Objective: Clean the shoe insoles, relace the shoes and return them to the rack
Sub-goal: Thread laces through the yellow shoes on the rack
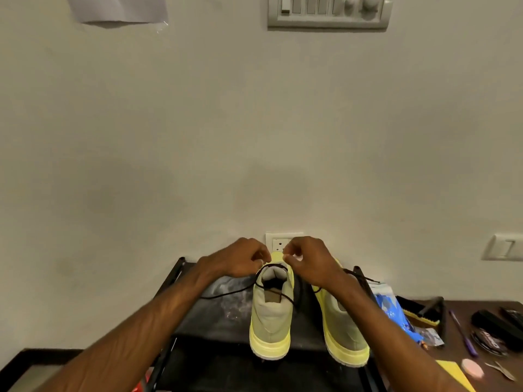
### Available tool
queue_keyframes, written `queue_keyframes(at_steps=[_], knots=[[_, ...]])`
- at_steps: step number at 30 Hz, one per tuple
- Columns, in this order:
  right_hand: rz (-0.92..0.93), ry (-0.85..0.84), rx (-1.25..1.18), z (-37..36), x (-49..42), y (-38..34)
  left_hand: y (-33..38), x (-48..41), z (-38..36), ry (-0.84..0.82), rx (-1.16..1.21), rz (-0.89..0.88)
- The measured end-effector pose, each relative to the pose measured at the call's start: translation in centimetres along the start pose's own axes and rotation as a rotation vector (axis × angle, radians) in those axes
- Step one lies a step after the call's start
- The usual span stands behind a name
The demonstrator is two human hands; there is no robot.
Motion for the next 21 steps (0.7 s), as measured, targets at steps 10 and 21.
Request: queue_keyframes(at_steps=[10,21], knots=[[0.103,-0.184,0.326,-3.6,4.5,-4.2,-0.2,-0.4,-0.6,0.078,0.039,-0.052],[0.084,-0.198,-0.042,-1.0,0.1,-5.6,0.0,-1.6,1.9,0.037,0.193,0.107]])
Point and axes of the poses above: each hand's wrist, its own x-axis away from the middle knuckle, its own z-axis out of the back of the hand, y = z × x, the point moved 3 cm from there along -x, towards the middle knuckle, and after that the axes turned 8 degrees about -x, right-handed, at the moved point
